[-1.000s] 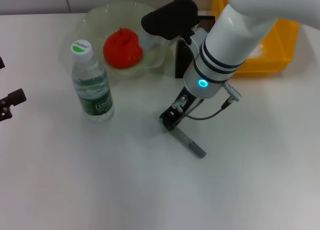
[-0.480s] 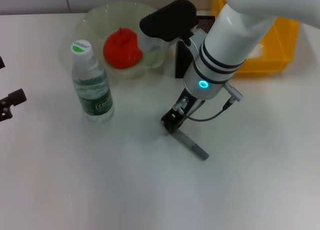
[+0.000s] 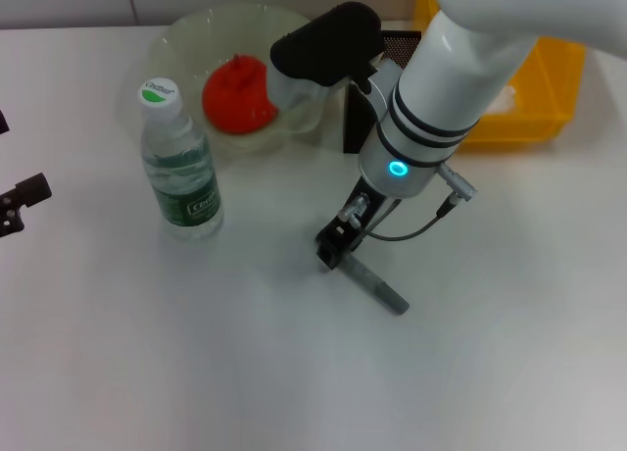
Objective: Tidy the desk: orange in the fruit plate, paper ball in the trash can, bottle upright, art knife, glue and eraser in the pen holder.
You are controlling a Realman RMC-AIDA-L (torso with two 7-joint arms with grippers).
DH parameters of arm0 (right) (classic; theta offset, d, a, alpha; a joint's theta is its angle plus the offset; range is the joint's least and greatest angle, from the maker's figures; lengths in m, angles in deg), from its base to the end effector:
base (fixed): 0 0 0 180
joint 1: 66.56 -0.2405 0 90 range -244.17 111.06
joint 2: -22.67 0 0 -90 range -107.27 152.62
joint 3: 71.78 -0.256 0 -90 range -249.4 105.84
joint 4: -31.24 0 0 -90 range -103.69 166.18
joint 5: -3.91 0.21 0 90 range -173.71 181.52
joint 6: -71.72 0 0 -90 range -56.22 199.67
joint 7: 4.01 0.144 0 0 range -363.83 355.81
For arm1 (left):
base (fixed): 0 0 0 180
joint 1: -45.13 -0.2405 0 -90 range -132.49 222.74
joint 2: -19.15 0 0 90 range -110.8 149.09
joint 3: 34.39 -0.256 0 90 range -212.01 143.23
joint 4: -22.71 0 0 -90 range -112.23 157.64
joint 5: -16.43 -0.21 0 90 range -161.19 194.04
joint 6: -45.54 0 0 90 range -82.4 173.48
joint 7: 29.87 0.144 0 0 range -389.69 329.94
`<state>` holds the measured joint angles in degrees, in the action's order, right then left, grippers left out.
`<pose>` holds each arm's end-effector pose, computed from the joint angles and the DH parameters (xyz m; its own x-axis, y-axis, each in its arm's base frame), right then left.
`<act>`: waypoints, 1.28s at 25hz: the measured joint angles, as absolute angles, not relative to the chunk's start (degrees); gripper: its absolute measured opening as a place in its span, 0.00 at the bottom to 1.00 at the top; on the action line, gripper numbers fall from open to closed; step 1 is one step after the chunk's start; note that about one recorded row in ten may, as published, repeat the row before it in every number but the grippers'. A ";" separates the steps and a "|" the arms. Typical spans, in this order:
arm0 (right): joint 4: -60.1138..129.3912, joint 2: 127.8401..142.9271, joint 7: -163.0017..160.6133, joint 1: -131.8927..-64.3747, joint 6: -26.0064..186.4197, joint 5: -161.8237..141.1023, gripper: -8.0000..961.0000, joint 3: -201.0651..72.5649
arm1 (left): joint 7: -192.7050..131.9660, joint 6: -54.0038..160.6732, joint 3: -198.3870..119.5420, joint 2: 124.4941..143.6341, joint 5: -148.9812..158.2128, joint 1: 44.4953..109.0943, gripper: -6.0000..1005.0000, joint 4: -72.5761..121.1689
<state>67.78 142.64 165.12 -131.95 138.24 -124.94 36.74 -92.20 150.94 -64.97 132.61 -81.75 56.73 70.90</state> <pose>0.1111 0.3750 -0.1293 0.6306 -0.7044 0.3260 -0.5822 -0.7070 -0.4015 -0.3219 0.2465 0.1137 0.8073 -0.0260 0.5896 0.3299 -0.8085 -0.4874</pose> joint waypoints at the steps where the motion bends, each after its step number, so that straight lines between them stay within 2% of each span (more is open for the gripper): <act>1: 67.91 142.64 165.12 -131.95 138.26 -124.93 0.32 37.08 | -92.15 150.92 -64.97 132.61 -81.75 56.73 0.79 70.90; 18: 71.80 142.42 165.25 -130.58 139.06 -125.16 0.19 39.36 | -91.57 150.88 -64.59 132.56 -81.72 56.72 0.79 70.80; 22: 82.02 141.89 164.81 -124.96 143.15 -131.35 0.15 32.01 | -91.57 150.79 -64.31 132.48 -81.59 56.43 0.79 70.53; 24: 93.83 141.89 163.38 -118.51 146.23 -138.83 0.15 24.00 | -91.57 150.63 -63.61 132.63 -81.56 56.32 0.79 70.29; 26: 98.43 141.89 162.13 -116.04 146.41 -140.18 0.16 21.38 | -91.57 150.43 -62.58 132.80 -81.68 56.41 0.79 69.33; 27: 104.74 141.86 158.74 -112.42 145.96 -140.73 0.16 17.44 | -91.57 150.31 -61.80 132.85 -81.68 56.60 0.79 68.08; 32: 112.08 142.10 150.12 -107.25 140.80 -139.12 0.15 12.51 | -91.50 149.86 -60.82 133.07 -81.43 56.84 0.79 66.07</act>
<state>112.08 142.10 150.12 -107.25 140.80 -139.12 12.51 -91.50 149.86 -60.82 133.07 -81.43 56.84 66.07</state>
